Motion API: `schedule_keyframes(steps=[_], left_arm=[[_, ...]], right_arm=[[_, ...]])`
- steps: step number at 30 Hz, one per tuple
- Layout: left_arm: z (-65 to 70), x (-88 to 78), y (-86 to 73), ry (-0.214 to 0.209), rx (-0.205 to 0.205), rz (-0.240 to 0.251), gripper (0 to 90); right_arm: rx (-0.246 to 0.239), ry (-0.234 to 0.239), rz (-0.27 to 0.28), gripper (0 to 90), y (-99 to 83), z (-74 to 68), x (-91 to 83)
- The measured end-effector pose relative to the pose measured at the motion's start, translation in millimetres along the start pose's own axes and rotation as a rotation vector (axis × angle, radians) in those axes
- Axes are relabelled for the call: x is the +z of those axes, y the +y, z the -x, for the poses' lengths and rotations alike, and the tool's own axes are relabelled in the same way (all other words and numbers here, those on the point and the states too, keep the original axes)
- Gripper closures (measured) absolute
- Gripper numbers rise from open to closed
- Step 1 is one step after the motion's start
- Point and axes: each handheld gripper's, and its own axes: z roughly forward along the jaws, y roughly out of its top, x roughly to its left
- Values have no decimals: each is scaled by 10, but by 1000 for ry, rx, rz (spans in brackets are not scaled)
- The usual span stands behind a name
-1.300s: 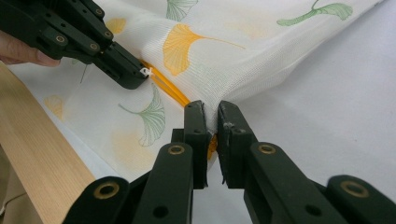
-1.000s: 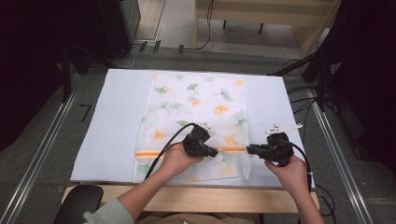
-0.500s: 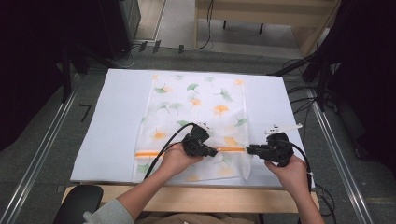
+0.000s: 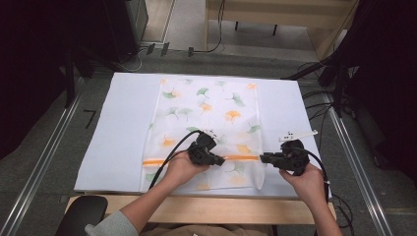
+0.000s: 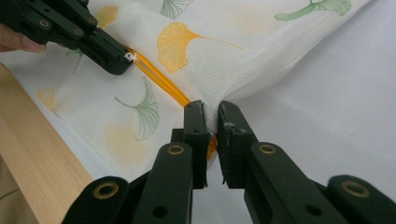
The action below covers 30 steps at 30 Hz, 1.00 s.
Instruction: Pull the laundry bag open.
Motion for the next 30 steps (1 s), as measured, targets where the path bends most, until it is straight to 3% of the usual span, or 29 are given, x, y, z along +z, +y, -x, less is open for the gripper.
schedule_keyframes(steps=[11,30], left_arm=[[-84,-105,-133,17,-24,-4,900],[-95,-111,-125,13,-42,4,900]], right_arm=[[-5,9,-9,849,22,14,14],[-6,6,-15,848,19,3,28]])
